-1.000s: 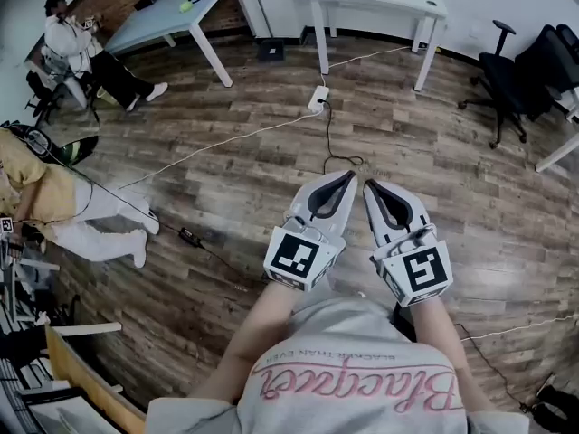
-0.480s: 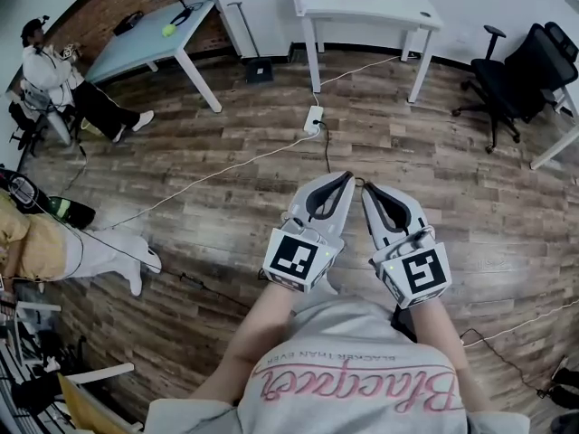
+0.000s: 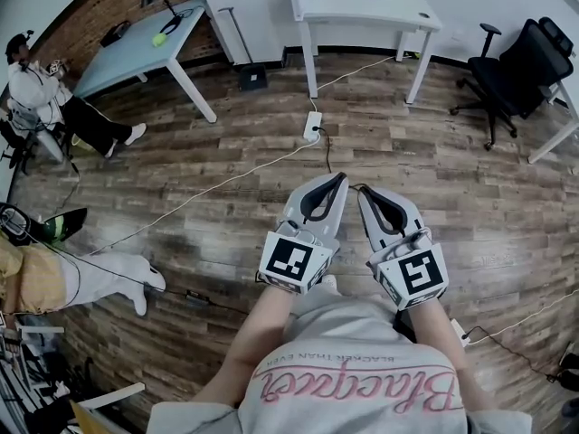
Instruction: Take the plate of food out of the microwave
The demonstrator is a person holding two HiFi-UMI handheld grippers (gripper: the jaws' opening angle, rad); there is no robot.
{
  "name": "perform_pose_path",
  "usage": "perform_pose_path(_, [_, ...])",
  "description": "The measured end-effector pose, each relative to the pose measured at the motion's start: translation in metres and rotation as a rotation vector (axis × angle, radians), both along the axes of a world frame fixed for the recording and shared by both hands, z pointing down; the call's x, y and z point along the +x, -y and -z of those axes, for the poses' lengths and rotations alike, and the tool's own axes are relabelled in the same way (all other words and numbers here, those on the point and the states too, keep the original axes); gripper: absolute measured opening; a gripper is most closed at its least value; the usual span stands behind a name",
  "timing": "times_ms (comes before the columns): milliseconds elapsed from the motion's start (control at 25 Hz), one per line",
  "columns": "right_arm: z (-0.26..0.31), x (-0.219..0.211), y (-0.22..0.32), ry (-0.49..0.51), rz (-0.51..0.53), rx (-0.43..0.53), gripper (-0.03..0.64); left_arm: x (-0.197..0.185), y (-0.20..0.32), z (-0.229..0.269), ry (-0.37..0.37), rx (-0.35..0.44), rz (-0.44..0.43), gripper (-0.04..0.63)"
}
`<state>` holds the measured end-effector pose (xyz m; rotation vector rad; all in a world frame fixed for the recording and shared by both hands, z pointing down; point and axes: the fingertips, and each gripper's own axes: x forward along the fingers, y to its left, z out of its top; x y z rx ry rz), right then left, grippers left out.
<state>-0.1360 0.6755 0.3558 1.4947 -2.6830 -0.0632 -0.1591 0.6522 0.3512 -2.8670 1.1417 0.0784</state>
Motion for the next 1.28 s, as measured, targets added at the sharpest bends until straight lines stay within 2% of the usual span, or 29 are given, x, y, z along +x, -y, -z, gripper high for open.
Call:
perform_pose_path(560, [-0.004,-0.004,0.017,0.002,-0.06,-0.021,0.015,-0.006,0.019,-0.005,-0.027,-0.016,-0.05,0.006])
perform_pose_path(1280, [-0.007,0.012,0.079,0.034,-0.067,-0.012,0.015,0.004,0.078,-0.008,-0.031,-0.01,-0.032,0.006])
